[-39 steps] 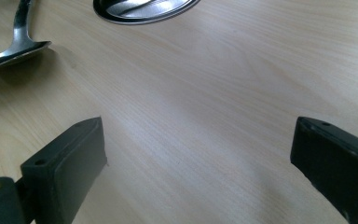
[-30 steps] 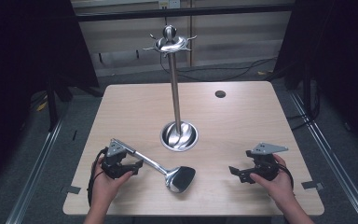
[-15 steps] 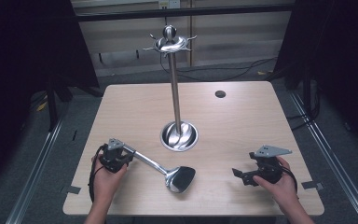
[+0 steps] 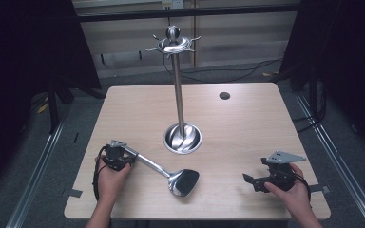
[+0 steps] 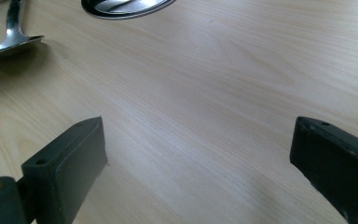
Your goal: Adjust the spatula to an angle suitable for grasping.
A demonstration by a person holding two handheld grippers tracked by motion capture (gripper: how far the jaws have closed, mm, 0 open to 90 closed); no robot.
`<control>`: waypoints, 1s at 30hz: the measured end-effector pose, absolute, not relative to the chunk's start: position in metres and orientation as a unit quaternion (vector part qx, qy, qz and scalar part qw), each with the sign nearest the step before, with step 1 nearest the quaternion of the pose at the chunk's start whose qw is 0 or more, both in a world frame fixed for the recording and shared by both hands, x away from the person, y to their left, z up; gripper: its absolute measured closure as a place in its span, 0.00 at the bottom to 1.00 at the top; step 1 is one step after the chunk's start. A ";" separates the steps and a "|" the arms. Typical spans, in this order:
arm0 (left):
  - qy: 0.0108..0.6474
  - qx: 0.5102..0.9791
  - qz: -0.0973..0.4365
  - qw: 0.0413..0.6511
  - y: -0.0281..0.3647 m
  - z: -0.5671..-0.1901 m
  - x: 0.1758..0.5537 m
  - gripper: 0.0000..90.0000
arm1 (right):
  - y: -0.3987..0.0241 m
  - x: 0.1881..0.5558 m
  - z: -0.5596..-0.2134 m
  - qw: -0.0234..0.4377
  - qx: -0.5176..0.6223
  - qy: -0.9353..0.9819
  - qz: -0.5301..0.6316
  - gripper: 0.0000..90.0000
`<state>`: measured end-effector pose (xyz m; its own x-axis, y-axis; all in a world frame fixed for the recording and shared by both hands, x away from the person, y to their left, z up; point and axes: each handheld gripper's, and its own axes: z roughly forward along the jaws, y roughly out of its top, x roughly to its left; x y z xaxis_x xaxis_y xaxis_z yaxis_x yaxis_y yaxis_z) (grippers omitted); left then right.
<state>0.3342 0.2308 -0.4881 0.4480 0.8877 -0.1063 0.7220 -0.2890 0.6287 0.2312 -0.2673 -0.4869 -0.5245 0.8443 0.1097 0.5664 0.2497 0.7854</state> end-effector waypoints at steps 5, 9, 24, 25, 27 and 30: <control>0.510 0.788 0.141 0.314 0.224 -0.489 0.338 0.96 | -0.270 0.229 -0.487 0.172 0.461 0.769 0.407 0.04; 0.509 0.789 0.145 0.312 0.220 -0.490 0.342 0.97 | -0.272 0.226 -0.487 0.174 0.462 0.769 0.406 0.04; 0.511 0.780 0.136 0.334 0.206 -0.494 0.360 0.96 | -0.284 0.214 -0.484 0.188 0.474 0.759 0.405 0.04; 0.509 0.782 0.141 0.331 0.204 -0.494 0.362 0.96 | -0.284 0.213 -0.484 0.188 0.475 0.759 0.404 0.04; 0.508 0.782 0.140 0.333 0.202 -0.495 0.363 0.96 | -0.286 0.210 -0.484 0.190 0.475 0.759 0.402 0.04; 0.507 0.782 0.142 0.333 0.199 -0.496 0.367 0.95 | -0.287 0.210 -0.484 0.191 0.475 0.759 0.403 0.04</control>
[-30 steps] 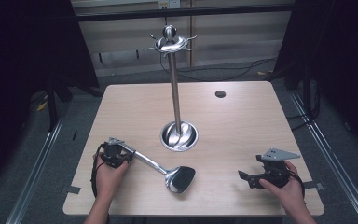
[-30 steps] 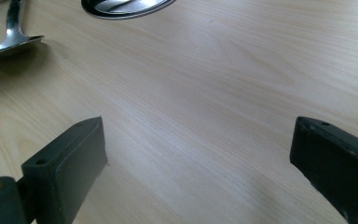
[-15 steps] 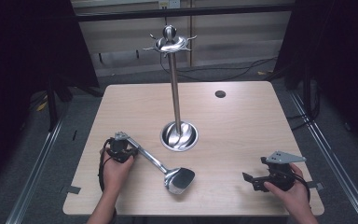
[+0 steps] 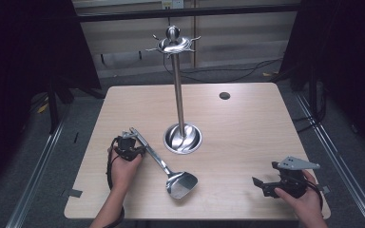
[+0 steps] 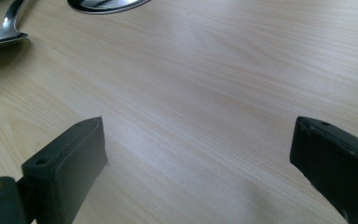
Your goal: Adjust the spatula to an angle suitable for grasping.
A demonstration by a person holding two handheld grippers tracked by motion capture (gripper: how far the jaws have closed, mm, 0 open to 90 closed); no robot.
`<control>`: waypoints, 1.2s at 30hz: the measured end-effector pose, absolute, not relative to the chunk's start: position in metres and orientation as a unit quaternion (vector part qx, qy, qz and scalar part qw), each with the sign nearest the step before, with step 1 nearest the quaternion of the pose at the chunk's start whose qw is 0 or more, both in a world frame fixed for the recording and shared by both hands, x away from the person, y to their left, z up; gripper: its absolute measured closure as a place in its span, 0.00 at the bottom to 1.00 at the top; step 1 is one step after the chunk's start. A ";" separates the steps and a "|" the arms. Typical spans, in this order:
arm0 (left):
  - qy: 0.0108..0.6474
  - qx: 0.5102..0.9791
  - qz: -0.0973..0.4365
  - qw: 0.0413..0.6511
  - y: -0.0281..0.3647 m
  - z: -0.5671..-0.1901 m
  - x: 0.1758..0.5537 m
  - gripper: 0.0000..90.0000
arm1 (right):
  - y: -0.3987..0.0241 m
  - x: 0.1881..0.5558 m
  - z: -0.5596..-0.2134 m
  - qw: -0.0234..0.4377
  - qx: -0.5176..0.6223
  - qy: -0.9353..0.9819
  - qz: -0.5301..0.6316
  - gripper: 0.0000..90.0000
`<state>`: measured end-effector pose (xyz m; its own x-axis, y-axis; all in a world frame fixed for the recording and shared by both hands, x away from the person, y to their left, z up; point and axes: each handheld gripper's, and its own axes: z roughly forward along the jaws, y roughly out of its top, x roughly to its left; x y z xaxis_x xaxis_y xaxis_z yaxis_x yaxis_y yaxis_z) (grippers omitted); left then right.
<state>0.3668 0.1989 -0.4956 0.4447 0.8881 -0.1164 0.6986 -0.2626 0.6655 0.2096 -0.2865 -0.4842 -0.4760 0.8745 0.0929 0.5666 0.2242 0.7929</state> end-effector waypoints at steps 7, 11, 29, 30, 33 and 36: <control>0.510 0.778 0.139 0.341 0.195 -0.497 0.372 0.95 | -0.287 0.208 -0.485 0.197 0.472 0.764 0.393 0.04; 0.514 0.771 0.133 0.351 0.193 -0.498 0.374 0.93 | -0.286 0.209 -0.486 0.193 0.474 0.763 0.395 0.04; 0.526 0.758 0.140 0.359 0.189 -0.497 0.377 0.72 | -0.288 0.212 -0.487 0.192 0.478 0.759 0.399 0.04; 0.532 0.754 0.135 0.361 0.190 -0.496 0.376 0.70 | -0.288 0.212 -0.487 0.192 0.478 0.759 0.399 0.04; 0.553 0.739 0.117 0.366 0.191 -0.493 0.373 0.60 | -0.288 0.212 -0.486 0.192 0.479 0.758 0.399 0.04; 0.569 0.734 0.104 0.355 0.193 -0.489 0.373 0.56 | -0.288 0.212 -0.485 0.191 0.480 0.757 0.400 0.04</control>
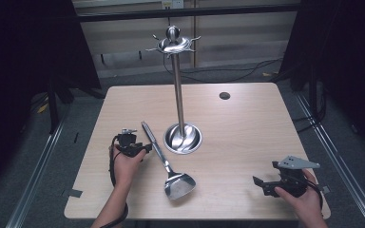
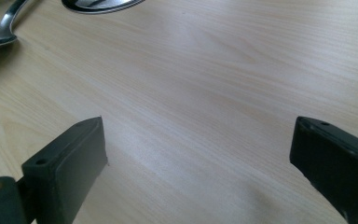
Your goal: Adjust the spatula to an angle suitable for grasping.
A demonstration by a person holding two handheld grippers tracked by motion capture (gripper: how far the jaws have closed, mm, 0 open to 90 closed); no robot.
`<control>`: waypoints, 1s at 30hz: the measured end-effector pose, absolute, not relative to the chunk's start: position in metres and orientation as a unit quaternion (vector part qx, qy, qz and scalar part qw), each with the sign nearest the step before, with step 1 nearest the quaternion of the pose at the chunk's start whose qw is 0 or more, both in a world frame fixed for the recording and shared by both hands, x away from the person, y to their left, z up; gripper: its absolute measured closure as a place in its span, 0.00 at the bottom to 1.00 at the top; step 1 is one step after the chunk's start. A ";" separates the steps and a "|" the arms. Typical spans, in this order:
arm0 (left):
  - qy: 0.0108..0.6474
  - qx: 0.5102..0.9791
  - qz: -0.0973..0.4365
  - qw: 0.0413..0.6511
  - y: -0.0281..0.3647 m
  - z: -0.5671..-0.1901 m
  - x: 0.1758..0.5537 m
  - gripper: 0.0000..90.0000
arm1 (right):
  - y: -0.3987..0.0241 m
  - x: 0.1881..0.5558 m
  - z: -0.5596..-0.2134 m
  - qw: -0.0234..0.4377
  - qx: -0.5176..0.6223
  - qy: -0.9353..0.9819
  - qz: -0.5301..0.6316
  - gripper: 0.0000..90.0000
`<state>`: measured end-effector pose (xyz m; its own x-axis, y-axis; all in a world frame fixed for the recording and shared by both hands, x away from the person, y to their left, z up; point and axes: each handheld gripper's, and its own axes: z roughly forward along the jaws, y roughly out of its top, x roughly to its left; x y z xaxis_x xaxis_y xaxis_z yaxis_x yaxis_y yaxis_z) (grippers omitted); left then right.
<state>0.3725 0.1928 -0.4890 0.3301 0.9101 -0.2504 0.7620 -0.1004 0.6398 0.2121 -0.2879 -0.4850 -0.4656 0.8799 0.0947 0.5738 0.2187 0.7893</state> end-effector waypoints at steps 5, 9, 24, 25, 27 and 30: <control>0.583 0.733 0.084 0.340 0.183 -0.480 0.377 0.51 | -0.284 0.216 -0.484 0.190 0.475 0.760 0.401 0.04; 0.584 0.736 0.083 0.333 0.174 -0.476 0.381 0.49 | -0.279 0.222 -0.485 0.187 0.468 0.765 0.401 0.04; 0.607 0.716 0.096 0.330 0.151 -0.491 0.385 0.49 | -0.261 0.239 -0.483 0.177 0.441 0.778 0.411 0.04; 0.605 0.719 0.103 0.326 0.149 -0.491 0.386 0.50 | -0.260 0.239 -0.484 0.175 0.442 0.778 0.410 0.04; 0.604 0.721 0.111 0.321 0.146 -0.491 0.386 0.53 | -0.259 0.239 -0.484 0.174 0.441 0.780 0.409 0.04; 0.600 0.727 0.123 0.310 0.144 -0.491 0.386 0.58 | -0.259 0.239 -0.483 0.175 0.440 0.780 0.409 0.04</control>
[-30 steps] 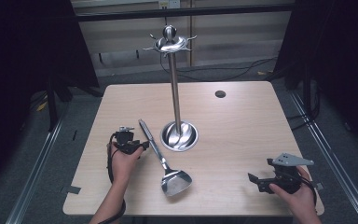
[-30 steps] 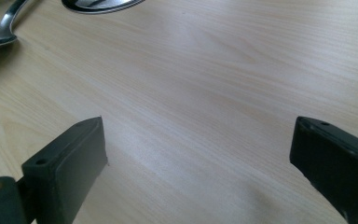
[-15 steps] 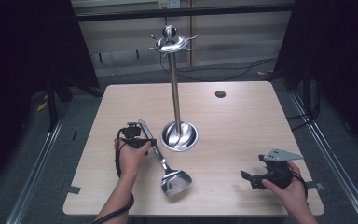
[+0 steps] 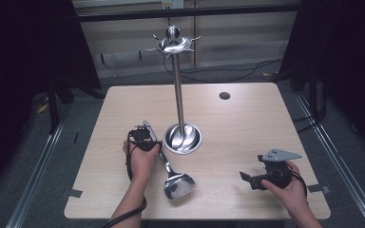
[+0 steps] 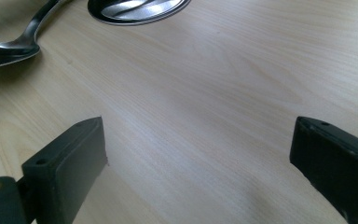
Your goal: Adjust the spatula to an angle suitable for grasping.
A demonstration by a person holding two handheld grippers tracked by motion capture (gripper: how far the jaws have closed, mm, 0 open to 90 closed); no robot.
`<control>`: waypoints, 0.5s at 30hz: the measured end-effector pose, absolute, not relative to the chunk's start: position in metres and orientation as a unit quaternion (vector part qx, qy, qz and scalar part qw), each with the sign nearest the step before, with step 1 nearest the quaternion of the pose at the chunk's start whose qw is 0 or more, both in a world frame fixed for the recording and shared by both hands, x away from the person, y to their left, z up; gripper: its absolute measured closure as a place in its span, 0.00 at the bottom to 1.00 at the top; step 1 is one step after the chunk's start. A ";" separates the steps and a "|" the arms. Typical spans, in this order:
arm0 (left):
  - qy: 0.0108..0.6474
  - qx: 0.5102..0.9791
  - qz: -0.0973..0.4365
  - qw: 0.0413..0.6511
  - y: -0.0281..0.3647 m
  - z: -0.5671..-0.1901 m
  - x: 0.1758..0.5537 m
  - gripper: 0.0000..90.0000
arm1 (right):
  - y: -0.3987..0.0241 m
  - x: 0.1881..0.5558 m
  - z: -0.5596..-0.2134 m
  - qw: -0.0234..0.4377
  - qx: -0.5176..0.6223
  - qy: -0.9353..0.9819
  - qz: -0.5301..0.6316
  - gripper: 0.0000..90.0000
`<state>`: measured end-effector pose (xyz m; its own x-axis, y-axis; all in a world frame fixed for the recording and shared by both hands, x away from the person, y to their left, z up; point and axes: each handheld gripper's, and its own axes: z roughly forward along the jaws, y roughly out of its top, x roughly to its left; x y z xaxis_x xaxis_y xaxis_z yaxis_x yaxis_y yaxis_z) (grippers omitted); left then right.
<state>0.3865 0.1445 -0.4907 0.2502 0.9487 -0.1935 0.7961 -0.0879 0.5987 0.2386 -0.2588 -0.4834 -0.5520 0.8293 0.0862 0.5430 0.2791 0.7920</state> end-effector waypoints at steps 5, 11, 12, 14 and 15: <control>0.606 0.725 0.116 0.306 0.147 -0.489 0.389 0.59 | -0.261 0.238 -0.484 0.176 0.441 0.779 0.409 0.04; 0.611 0.722 0.109 0.307 0.153 -0.489 0.392 0.62 | -0.260 0.238 -0.485 0.171 0.441 0.781 0.408 0.04; 0.612 0.721 0.111 0.306 0.154 -0.489 0.392 0.63 | -0.260 0.239 -0.486 0.170 0.441 0.782 0.406 0.04; 0.617 0.719 0.110 0.302 0.156 -0.488 0.394 0.64 | -0.260 0.239 -0.486 0.169 0.441 0.783 0.405 0.04; 0.620 0.717 0.109 0.301 0.156 -0.488 0.395 0.65 | -0.260 0.239 -0.486 0.168 0.441 0.783 0.405 0.04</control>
<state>0.3947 0.1560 -0.4881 0.2085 0.9537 -0.2168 0.8221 -0.0509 0.5670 0.2386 -0.2597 -0.4864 -0.5542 0.8271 0.0939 0.5546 0.2828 0.7826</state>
